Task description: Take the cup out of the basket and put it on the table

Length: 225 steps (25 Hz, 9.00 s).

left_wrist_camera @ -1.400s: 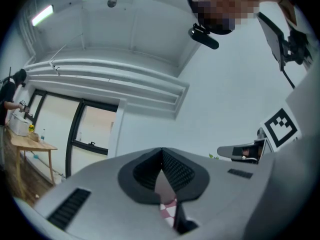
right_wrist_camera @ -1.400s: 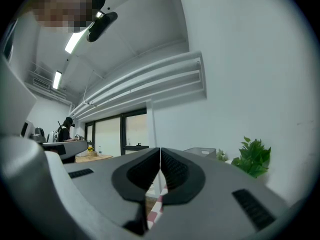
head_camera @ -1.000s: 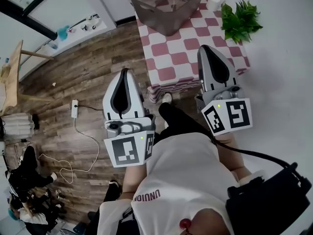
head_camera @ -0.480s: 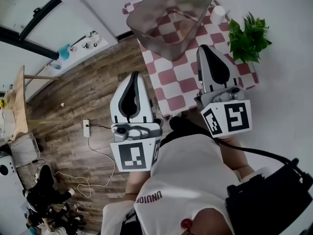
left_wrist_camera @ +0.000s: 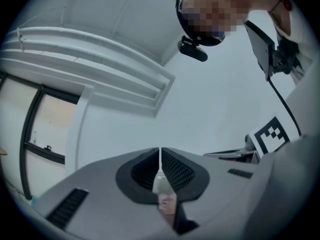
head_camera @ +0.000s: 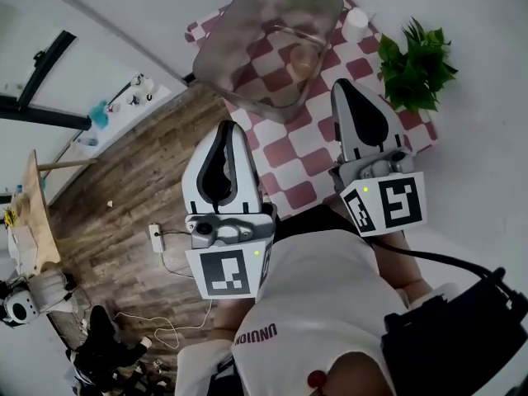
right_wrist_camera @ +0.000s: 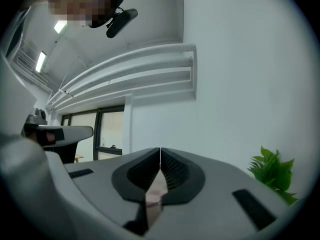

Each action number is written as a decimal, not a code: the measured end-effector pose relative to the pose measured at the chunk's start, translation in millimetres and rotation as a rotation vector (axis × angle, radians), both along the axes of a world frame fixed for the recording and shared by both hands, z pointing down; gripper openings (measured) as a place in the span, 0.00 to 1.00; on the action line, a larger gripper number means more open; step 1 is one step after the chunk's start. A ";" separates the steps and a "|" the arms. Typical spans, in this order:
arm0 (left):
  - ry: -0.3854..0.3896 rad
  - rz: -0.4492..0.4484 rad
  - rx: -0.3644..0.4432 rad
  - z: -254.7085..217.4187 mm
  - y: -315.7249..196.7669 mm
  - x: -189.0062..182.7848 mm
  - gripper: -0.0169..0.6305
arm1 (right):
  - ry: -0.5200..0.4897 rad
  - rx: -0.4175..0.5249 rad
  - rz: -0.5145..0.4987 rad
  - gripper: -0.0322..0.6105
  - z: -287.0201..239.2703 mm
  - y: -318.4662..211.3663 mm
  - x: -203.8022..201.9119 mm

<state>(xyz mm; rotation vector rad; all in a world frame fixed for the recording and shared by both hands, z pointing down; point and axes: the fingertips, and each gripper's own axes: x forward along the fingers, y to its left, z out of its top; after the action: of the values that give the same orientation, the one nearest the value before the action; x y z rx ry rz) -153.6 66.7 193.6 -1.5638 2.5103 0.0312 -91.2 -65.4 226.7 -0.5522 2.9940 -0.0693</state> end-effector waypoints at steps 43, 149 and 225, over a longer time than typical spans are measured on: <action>0.039 0.724 -0.333 67.6 -232.5 -92.7 0.12 | 0.065 -0.027 0.566 0.08 18.4 -55.4 9.1; 0.242 0.743 -1.120 335.9 -292.9 -115.9 0.09 | 0.078 -0.061 0.672 0.08 26.7 -77.9 42.4; 0.028 0.569 -0.482 138.6 -270.7 -119.6 0.08 | 0.045 -0.035 0.617 0.08 12.1 -31.0 48.4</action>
<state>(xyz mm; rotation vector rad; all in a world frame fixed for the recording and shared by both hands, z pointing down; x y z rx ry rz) -273.2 -204.0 332.2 -2.4284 2.0950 -0.5098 -42.8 -96.4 238.9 -1.4575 2.7189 -0.0612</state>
